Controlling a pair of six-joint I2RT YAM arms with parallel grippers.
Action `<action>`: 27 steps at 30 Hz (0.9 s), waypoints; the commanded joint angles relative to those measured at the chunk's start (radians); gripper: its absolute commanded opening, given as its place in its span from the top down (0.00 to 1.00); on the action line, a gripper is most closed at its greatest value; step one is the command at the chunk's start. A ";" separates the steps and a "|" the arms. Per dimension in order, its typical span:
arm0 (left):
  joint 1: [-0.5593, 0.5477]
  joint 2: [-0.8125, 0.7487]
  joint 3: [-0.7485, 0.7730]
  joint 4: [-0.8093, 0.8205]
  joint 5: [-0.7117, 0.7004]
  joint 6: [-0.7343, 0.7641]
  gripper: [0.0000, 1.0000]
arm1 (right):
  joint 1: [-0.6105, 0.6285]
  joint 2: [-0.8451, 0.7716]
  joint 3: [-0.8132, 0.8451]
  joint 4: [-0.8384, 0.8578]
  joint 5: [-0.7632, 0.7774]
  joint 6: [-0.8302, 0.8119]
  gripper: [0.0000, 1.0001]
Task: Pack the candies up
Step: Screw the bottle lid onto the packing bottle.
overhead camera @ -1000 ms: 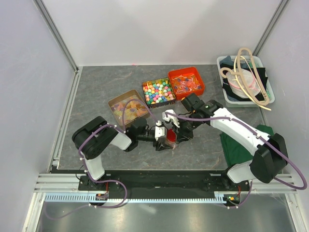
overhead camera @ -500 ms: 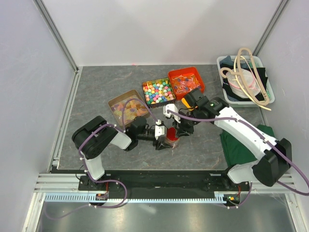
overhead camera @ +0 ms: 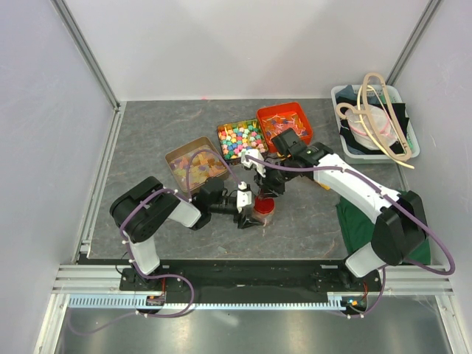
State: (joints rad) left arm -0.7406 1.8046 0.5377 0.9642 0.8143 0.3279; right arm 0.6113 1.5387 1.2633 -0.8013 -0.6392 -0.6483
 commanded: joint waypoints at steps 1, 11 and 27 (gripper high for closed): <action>-0.005 0.012 0.016 -0.010 0.013 0.022 0.52 | 0.001 0.031 -0.033 0.056 0.026 0.029 0.72; -0.006 0.015 0.025 -0.025 0.016 0.023 0.53 | -0.033 -0.057 -0.018 0.053 0.055 0.016 0.70; -0.006 0.013 0.027 -0.032 0.014 0.025 0.53 | -0.096 0.070 0.044 -0.105 -0.099 -0.057 0.61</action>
State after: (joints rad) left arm -0.7410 1.8057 0.5491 0.9451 0.8219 0.3279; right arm 0.5335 1.5894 1.2877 -0.8192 -0.7040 -0.6613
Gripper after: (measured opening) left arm 0.757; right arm 0.393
